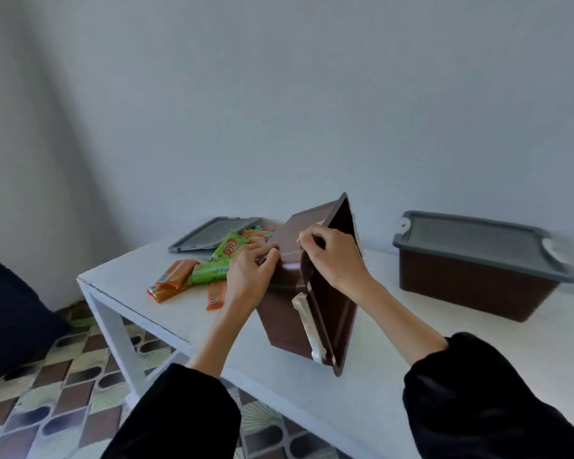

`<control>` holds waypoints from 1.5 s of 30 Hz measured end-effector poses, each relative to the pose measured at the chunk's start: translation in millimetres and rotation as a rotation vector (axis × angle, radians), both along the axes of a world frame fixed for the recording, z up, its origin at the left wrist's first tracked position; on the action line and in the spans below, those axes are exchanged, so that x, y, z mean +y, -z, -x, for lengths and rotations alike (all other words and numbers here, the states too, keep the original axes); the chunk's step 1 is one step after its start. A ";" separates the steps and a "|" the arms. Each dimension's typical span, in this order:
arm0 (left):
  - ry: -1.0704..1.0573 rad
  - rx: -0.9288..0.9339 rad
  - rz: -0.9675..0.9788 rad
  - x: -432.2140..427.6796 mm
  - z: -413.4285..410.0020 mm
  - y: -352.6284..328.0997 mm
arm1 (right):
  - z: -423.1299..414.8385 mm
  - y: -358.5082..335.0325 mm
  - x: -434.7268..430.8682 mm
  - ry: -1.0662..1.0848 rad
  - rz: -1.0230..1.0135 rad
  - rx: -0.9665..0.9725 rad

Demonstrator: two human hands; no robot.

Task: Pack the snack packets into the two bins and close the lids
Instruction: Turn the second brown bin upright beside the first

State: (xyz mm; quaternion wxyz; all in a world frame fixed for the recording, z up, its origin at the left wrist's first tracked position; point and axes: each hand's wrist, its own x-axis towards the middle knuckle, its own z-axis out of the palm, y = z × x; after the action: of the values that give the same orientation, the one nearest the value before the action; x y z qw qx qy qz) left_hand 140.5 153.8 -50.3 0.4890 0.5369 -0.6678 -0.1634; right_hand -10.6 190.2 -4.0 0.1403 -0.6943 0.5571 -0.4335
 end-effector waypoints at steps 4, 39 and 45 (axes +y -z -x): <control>0.056 -0.046 -0.043 15.9 26.4 9.3 | 25.5 14.1 23.9 0.068 -0.035 0.004; 0.559 -0.170 0.088 53.6 101.5 2.7 | 208.4 53.0 -3.6 0.259 -0.069 -0.006; 0.628 -0.115 0.181 38.5 86.9 -0.1 | 207.5 62.2 7.1 0.377 0.062 0.028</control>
State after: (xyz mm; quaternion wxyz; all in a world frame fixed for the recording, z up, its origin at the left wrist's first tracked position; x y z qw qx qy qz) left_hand 53.6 192.3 -50.2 0.4219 0.2675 -0.8390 -0.2156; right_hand -218.0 197.3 -66.2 0.0274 -0.5876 0.6654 -0.4595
